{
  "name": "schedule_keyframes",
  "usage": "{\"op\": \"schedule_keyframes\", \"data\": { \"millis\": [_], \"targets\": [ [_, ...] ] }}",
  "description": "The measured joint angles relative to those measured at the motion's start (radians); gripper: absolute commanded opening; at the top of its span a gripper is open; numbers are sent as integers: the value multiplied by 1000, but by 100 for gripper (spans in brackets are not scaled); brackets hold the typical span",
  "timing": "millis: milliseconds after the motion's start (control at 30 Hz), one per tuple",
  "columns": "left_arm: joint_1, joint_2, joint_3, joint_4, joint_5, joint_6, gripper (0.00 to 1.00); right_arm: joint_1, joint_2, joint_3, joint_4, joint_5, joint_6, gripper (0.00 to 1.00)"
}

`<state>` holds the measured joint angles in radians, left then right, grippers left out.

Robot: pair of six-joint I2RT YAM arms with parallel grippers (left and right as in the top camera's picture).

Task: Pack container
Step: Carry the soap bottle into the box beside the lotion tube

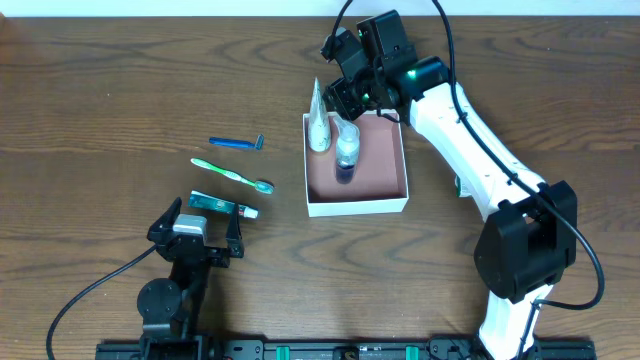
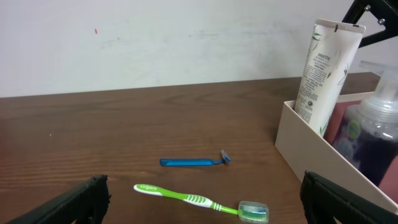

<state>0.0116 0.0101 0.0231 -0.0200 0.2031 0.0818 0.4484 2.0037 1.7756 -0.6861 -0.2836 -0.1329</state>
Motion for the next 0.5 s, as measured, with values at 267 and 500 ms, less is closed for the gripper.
{"op": "schedule_keyframes", "data": {
  "millis": [267,500],
  "targets": [
    [0,0,0,0,0,0,98,0,-4,0,-1,0,0,56],
    [0,0,0,0,0,0,98,0,-133,0,-122,3,34,42]
  ]
}}
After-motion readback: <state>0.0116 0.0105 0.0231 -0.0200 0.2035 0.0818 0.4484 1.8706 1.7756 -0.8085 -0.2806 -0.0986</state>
